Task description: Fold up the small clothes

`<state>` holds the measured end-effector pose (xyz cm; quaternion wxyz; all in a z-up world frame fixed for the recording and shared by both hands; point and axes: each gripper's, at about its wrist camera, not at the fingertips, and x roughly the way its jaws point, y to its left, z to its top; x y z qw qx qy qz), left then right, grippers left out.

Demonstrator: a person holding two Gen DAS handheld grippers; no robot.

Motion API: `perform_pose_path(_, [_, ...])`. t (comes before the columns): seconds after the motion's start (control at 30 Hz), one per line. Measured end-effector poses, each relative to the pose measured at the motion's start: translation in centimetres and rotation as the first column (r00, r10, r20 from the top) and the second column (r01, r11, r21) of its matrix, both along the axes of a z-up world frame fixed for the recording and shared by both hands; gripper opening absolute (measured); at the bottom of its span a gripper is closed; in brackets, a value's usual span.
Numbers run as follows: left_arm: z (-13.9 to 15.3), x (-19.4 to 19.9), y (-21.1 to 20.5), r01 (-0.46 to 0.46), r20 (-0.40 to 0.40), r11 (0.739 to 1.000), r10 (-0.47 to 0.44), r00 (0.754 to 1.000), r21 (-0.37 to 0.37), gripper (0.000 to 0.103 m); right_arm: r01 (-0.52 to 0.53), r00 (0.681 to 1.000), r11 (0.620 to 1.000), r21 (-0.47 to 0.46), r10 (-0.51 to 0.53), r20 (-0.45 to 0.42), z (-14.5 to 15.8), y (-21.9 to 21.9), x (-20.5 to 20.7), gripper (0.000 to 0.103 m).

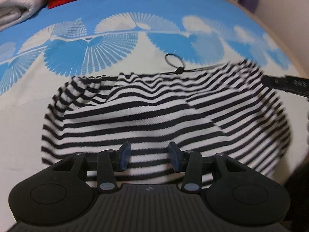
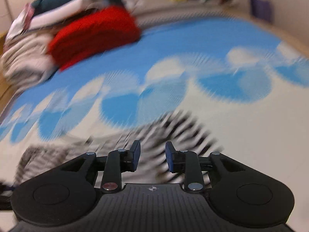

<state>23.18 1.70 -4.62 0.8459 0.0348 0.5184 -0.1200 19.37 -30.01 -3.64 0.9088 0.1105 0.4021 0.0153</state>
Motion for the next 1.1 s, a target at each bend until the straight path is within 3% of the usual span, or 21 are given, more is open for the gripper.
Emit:
perform_pose_path(0.1, [-2.3, 1.9, -0.2, -0.037, -0.016, 0.997, 0.038, 0.999, 0.064, 0.049, -0.053, 0.99, 0.998, -0.023, 0.049, -0.132, -2.9, 1.1, 0.7, 0.034])
perform_pose_path(0.17, [-3.2, 2.6, 0.4, -0.087, -0.039, 0.993, 0.09, 0.995, 0.083, 0.058, -0.046, 0.977, 0.995, -0.091, 0.025, -0.214, -4.6, 0.9, 1.1, 0.034])
perform_pose_path(0.23, [-2.3, 2.6, 1.4, -0.14, -0.04, 0.989, 0.142, 0.989, 0.042, 0.058, 0.004, 0.979, 0.992, -0.122, -0.029, -0.203, -4.1, 0.2, 0.8, 0.034])
perform_pose_path(0.33, [0.0, 2.3, 2.8, -0.152, 0.015, 0.988, 0.153, 0.988, -0.024, 0.058, 0.075, 0.99, 0.992, -0.098, -0.086, -0.114, -2.2, -1.1, -1.0, 0.034])
perform_pose_path(0.4, [0.5, 2.3, 3.9, -0.169, 0.026, 0.985, 0.17, 0.985, -0.034, 0.058, 0.137, 0.984, 0.984, -0.114, -0.148, -0.102, -2.0, -2.1, -2.2, 0.035])
perform_pose_path(0.53, [-2.3, 3.4, 6.4, -0.266, -0.082, 0.964, 0.267, 0.96, 0.022, 0.056, 0.212, 0.949, 0.968, -0.134, -0.237, -0.209, -4.5, -4.2, -3.5, 0.035])
perform_pose_path(0.6, [-2.7, 3.6, 6.9, -0.295, -0.085, 0.955, 0.297, 0.951, 0.031, 0.056, 0.217, 0.941, 0.965, -0.15, -0.247, -0.229, -5.2, -4.8, -3.8, 0.035])
perform_pose_path(0.67, [-1.0, 3.2, 7.2, -0.341, -0.016, 0.94, 0.341, 0.94, 0.028, 0.055, 0.223, 0.949, 0.962, -0.159, -0.252, -0.19, -4.3, -5.1, -4.7, 0.035])
perform_pose_path(0.77, [3.3, 1.3, 7.1, -0.336, 0.151, 0.941, 0.336, 0.93, -0.025, 0.055, 0.214, 0.966, 0.963, -0.162, -0.234, -0.113, -2.6, -5.1, -6.2, 0.037])
perform_pose_path(0.9, [8.4, -1.9, 6.8, -0.301, 0.318, 0.953, 0.294, 0.901, -0.029, 0.055, 0.262, 0.943, 0.951, -0.165, -0.289, -0.164, -3.2, -6.0, -7.6, 0.04])
perform_pose_path(1.0, [12.3, -5.4, 7.8, -0.306, 0.406, 0.95, 0.302, 0.863, -0.057, 0.059, 0.307, 0.942, 0.942, -0.134, -0.321, -0.097, -2.0, -5.8, -9.3, 0.04])
perform_pose_path(1.1, [15.4, -9.6, 8.3, -0.306, 0.476, 0.949, 0.306, 0.825, -0.078, 0.068, 0.272, 0.961, 0.957, -0.102, -0.275, -0.012, -0.2, -4.0, -11.4, 0.04])
